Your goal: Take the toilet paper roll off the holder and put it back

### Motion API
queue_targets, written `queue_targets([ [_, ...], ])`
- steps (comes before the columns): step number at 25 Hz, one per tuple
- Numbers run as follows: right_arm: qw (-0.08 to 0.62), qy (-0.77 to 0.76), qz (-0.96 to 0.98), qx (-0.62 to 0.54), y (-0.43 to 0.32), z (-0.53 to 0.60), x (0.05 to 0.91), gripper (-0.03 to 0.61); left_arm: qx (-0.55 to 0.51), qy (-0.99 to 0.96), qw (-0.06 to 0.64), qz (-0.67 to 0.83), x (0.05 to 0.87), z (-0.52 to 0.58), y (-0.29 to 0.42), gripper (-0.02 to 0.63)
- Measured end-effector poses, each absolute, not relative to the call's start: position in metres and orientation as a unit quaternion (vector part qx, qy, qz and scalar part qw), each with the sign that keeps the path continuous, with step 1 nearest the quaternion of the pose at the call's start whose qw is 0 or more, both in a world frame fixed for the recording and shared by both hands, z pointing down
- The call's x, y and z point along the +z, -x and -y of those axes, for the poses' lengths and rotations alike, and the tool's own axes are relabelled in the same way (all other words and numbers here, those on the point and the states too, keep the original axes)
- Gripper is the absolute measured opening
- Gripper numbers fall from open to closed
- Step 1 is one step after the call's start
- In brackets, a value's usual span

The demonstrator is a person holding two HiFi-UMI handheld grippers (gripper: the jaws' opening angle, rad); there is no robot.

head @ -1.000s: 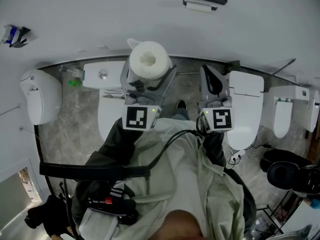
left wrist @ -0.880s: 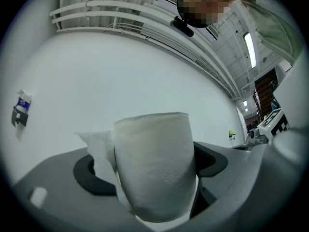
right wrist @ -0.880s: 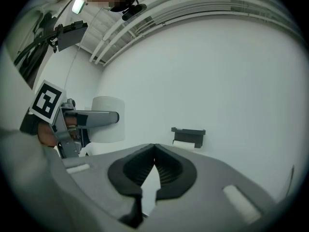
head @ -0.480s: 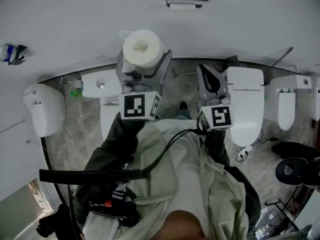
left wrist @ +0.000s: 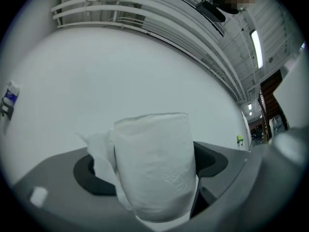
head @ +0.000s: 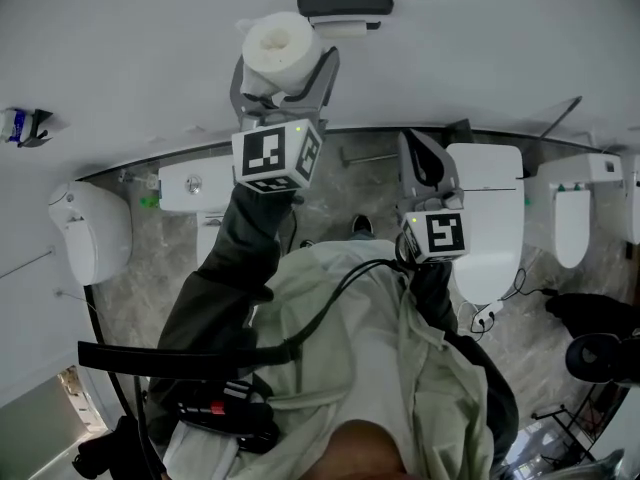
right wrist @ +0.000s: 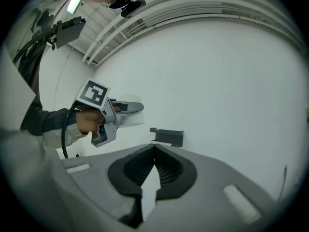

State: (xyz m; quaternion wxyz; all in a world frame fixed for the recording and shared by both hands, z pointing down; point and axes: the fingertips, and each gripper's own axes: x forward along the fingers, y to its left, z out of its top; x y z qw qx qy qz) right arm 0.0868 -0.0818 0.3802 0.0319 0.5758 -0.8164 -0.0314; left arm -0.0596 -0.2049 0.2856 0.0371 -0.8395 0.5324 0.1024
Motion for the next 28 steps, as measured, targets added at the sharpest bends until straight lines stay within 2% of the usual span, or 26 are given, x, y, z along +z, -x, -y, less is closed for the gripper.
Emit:
queue_targets([
  [13,0.087,-0.558,0.819,-0.098,-0.118,0.172,0.343,0.0,0.056,0.845,0.022,-0.531,0.285,0.28,0.018,0.479],
  [22,0.049,-0.561,0.816,-0.129,-0.126,0.243,0.304,0.0,0.058,0.84,0.02,-0.539,0.278,0.33,-0.006,0.48],
  [28,0.045,-0.558,0.82,-0.121,-0.131,0.263,0.307,0.0,0.06,0.838,0.031,-0.541,0.273,0.362,-0.023,0.48],
])
